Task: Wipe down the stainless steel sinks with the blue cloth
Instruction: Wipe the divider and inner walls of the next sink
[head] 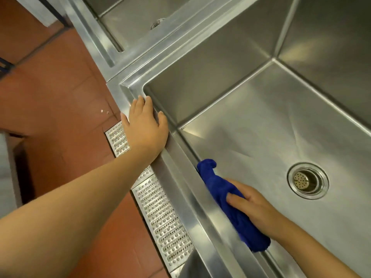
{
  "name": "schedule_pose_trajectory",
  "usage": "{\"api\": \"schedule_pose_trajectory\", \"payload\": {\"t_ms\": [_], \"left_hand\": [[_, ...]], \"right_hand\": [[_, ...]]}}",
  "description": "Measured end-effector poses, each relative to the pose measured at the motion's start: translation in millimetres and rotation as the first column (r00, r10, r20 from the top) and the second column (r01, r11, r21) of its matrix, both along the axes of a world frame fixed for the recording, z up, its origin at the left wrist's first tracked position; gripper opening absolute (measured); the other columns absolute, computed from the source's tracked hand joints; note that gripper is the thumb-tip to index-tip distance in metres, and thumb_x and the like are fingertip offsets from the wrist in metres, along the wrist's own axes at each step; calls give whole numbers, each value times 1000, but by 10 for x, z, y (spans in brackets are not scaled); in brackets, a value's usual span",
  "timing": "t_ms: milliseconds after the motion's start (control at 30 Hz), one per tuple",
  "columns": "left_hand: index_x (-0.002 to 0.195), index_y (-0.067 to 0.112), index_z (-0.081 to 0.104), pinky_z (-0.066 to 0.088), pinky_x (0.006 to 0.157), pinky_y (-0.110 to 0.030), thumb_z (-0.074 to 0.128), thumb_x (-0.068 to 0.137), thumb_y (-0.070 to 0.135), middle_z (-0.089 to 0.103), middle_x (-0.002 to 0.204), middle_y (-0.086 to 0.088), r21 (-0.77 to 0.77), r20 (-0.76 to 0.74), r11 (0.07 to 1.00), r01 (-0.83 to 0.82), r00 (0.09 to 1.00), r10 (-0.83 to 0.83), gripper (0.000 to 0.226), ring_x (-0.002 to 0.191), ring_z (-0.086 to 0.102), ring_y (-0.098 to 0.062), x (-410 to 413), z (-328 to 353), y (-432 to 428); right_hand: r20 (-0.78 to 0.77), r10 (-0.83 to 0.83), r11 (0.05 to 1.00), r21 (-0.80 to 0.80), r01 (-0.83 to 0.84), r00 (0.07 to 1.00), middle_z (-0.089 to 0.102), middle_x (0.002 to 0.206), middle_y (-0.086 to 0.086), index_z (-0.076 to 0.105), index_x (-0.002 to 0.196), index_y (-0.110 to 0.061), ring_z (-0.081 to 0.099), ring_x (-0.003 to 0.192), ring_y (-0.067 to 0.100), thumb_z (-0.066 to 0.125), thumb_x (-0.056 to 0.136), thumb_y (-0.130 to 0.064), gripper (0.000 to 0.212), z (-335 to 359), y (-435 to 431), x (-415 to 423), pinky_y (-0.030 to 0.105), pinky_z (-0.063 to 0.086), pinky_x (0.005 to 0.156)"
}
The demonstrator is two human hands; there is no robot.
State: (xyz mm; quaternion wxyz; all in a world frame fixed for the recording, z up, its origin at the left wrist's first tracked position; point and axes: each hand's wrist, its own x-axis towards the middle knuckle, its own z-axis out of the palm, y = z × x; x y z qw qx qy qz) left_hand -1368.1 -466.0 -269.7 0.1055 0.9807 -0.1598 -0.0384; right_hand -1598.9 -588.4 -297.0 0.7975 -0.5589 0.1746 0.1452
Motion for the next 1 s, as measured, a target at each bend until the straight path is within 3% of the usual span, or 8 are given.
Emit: {"api": "schedule_pose_trajectory", "payload": {"t_ms": [100, 167, 300, 367, 433, 567, 767, 1000], "left_hand": [[123, 2, 49, 23, 112, -55, 38, 91, 31, 44, 137, -15, 27, -16, 999, 26, 1000, -26, 45, 134, 33, -31, -118, 52, 10], [123, 3, 48, 27, 109, -54, 37, 90, 34, 44, 136, -14, 55, -32, 998, 43, 999, -41, 47, 132, 34, -32, -329, 102, 20], [151, 9, 20, 4, 120, -47, 38, 98, 34, 13, 160, -7, 46, -103, 998, 48, 994, -43, 61, 148, 4, -23, -861, 114, 35], [153, 11, 13, -1, 120, -45, 38, 99, 33, 7, 162, -4, 28, -90, 999, 17, 996, -15, 64, 149, -3, -19, -1032, 83, 14], [153, 11, 16, 2, 120, -46, 38, 99, 33, 10, 162, -3, 37, -32, 999, -8, 999, 9, 63, 149, -1, -19, -1108, 51, -22], [152, 12, 21, -2, 119, -42, 33, 94, 37, 16, 160, -3, 25, 6, 999, -37, 999, 37, 64, 148, 3, -19, -1121, 20, -57], [152, 16, 23, 0, 119, -39, 42, 98, 28, 18, 160, 2, 30, 31, 998, -46, 999, 45, 58, 148, 5, -16, -1109, 11, -57], [152, 16, 24, 1, 121, -41, 42, 99, 28, 18, 160, 1, 13, 20, 998, -58, 998, 58, 57, 148, 5, -16, -1131, 18, -44]], "right_hand": [[-60, 16, 999, -44, -19, 998, 70, 89, -25, 59, 109, -39, 64, 83, -5, 50, 98, -26, 19, -27, 4, 15, 8, 43, 71], [-100, 51, 995, -86, -59, 994, 70, 91, -24, 60, 107, -42, 64, 87, -4, 46, 100, -25, 23, -34, -3, 78, 11, 43, 73], [-74, 106, 986, -119, -114, 992, 68, 79, -13, 65, 105, -29, 62, 73, 3, 50, 97, -33, 17, 66, -46, -38, 19, 45, 70], [-39, 104, 989, -97, -107, 994, 69, 88, 0, 65, 108, -26, 62, 80, 11, 51, 87, -39, 29, 104, -81, -196, 24, 47, 76], [15, 111, 991, -81, -110, 994, 69, 100, 7, 65, 106, -37, 64, 89, 16, 49, 85, -40, 27, 117, -72, -319, 26, 48, 83], [72, 90, 995, -51, -86, 993, 71, 98, -9, 62, 98, -60, 66, 93, 8, 48, 85, -43, 25, -55, -27, -223, 24, 49, 86], [-43, 14, 1000, -7, -15, 999, 69, 102, -10, 60, 104, -40, 63, 102, 12, 50, 97, -30, 16, -758, 17, 288, 32, 46, 97], [44, 63, 995, -80, -59, 997, 71, 98, -15, 62, 97, -49, 65, 95, 5, 51, 96, -28, 24, -635, -27, 43, 25, 48, 89]]}}
